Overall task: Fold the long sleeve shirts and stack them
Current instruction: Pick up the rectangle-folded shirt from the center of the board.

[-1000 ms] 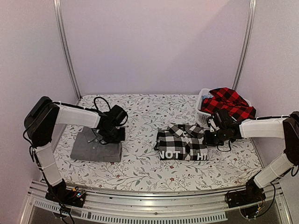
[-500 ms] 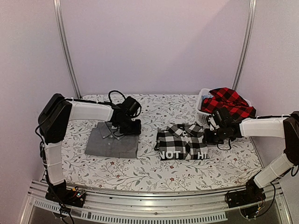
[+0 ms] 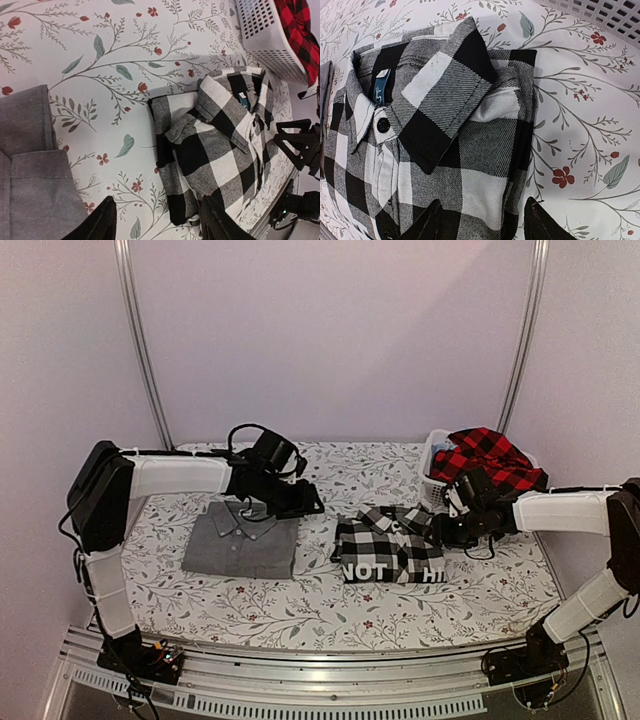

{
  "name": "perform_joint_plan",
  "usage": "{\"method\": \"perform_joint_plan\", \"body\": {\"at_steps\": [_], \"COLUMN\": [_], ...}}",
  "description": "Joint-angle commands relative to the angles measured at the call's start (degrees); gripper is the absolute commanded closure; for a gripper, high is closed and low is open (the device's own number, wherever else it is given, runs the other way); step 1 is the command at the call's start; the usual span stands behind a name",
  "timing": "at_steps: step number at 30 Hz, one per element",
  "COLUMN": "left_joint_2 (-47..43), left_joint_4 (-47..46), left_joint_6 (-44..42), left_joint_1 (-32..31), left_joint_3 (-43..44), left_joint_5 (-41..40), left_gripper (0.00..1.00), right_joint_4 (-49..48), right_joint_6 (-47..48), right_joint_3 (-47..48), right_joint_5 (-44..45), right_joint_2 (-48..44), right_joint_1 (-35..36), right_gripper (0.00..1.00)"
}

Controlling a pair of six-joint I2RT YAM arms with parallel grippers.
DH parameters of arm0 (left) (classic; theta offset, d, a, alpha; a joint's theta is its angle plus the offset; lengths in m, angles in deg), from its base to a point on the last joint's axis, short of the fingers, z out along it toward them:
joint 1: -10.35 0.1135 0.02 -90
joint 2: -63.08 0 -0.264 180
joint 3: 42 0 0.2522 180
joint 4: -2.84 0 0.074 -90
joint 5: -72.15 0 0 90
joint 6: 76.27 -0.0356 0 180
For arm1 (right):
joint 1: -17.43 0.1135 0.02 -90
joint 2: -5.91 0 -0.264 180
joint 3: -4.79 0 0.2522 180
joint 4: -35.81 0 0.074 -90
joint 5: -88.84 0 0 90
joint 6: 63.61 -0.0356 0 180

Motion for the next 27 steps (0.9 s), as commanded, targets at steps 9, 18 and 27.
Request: {"method": "perform_joint_plan", "body": {"at_steps": [9,18,27], "left_joint_2": [9.29,16.50,18.66], "left_joint_4": [-6.16,-5.00,-5.99], "left_joint_6": [0.22,-0.25,2.23], "left_joint_1": [-2.67,-4.76,-6.63], "left_joint_3": [2.11,6.66,8.36], "left_joint_5": [14.43,14.25,18.12], "left_gripper": [0.37,0.32,0.47], "right_joint_4": [-6.33,-10.62,-12.65], "right_joint_6": [-1.04,-1.76,-3.31], "right_joint_3": [-1.82,-2.48,-1.53], "right_joint_5": [-2.93,-3.40,-6.20], "right_joint_2": [1.31,6.93,10.08], "right_joint_1": [-2.81,-2.93,-1.86], "right_gripper": [0.44,0.44,0.47]}}
